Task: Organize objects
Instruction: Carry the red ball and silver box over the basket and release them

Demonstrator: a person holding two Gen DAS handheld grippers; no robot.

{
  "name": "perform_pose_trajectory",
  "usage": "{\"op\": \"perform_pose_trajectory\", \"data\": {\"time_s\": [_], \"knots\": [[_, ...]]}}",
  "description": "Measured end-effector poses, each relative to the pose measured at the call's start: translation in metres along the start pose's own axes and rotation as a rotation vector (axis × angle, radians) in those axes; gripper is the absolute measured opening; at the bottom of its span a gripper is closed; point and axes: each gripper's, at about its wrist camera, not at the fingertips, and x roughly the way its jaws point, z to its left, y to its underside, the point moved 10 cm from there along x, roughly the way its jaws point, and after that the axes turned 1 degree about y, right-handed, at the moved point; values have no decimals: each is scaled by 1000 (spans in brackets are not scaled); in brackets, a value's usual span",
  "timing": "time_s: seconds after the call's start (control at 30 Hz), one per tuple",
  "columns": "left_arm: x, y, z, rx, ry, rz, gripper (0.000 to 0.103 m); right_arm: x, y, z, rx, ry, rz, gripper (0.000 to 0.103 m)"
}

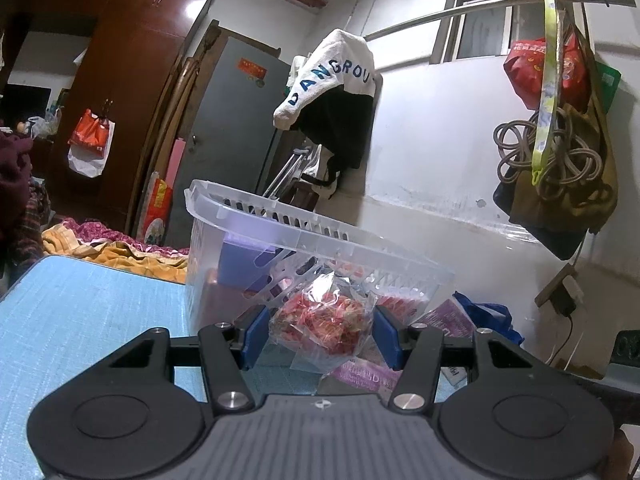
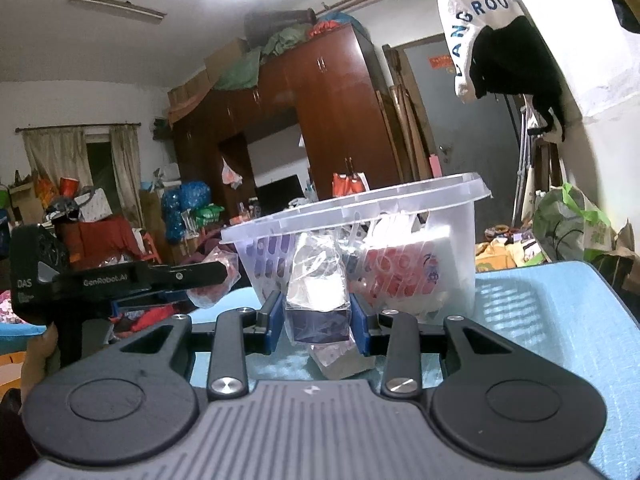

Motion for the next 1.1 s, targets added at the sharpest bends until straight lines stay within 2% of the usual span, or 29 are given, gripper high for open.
{"op": "perform_pose_trajectory", "data": {"time_s": [0.23,0.33,0.4,0.5,0.57,0.67,0.73,0.8,0.87,0.9,0.97,1.03,1.07,1.1], "knots": [[1,5,-1,-4,5,25,60,-8,-7,4,-2,-48,-56,39],[-6,1,-11,46,-7,-16,60,-12,-13,2,23,-65,-74,39],[-9,-3,-19,35,29,-19,60,-19,-24,5,18,-78,-102,39],[-15,-30,-33,10,93,-52,60,-18,-54,13,-55,-74,-124,39],[-11,-54,-44,26,112,-59,60,-1,-80,12,-79,-34,-93,39],[10,-86,-47,64,39,-44,60,37,-107,4,-77,11,1,39],[35,-98,-40,35,-2,8,60,66,-120,-5,-110,82,54,39],[65,-102,-33,19,-38,85,60,96,-127,-15,-102,113,121,39],[91,-102,-27,22,-73,139,62,118,-129,-21,-97,134,161,46],[101,-101,-23,28,-94,158,69,125,-127,-22,-97,139,175,52],[113,-96,-13,1,-150,186,75,131,-124,-24,-111,176,180,86],[112,-91,-6,-19,-195,193,75,119,-121,-22,-131,195,153,95],[104,-90,-6,-11,-193,178,75,106,-119,-22,-132,189,130,103],[95,-89,-8,2,-178,162,75,90,-118,-23,-123,183,99,103]]}}
